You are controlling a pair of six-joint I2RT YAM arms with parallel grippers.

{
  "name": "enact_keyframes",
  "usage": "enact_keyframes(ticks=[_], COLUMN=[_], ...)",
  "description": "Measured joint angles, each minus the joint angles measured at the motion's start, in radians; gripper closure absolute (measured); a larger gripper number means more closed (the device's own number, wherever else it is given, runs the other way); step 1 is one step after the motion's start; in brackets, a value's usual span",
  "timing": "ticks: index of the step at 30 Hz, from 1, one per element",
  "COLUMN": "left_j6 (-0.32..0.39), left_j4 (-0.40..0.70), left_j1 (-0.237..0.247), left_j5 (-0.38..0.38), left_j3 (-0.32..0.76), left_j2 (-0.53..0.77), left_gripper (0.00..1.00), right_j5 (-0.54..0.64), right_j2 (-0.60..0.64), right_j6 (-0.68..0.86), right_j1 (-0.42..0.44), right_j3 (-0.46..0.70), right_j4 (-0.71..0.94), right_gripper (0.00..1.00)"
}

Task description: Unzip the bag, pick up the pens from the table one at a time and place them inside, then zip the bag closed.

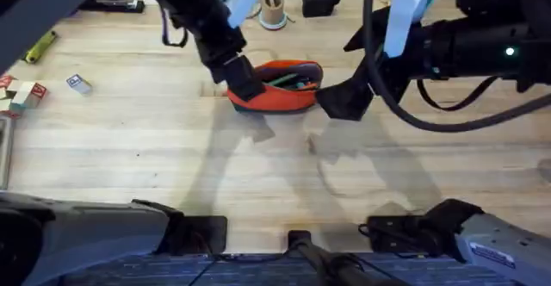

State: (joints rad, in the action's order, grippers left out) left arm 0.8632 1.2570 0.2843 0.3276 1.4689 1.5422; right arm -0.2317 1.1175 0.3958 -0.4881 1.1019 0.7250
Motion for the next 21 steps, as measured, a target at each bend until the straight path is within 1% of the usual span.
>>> enact_keyframes(ticks=[6,9,13,21], left_j6=[0.075,0.112,0.159,0.307], left_j4=[0.051,0.081,0.082,0.078], left_j1=[-0.105,-0.156,-0.217,-0.331], left_j5=[0.107,0.142,0.182,0.245], left_j3=[0.000,0.000,-0.015,-0.198], left_j2=[0.000,0.000,-0.001,0.000], left_gripper=[0.005,0.005,0.005,0.005], right_j5=[0.000,0.000,0.000,0.000], right_j2=[0.000,0.000,0.000,0.000], right_j6=[0.000,0.000,0.000,0.000], right_j1=[0.000,0.000,0.000,0.000], right_j3=[0.000,0.000,0.000,0.000], right_j4=[-0.002,-0.003,-0.003,-0.004], right_gripper=[0.004,0.003,0.003,0.004])
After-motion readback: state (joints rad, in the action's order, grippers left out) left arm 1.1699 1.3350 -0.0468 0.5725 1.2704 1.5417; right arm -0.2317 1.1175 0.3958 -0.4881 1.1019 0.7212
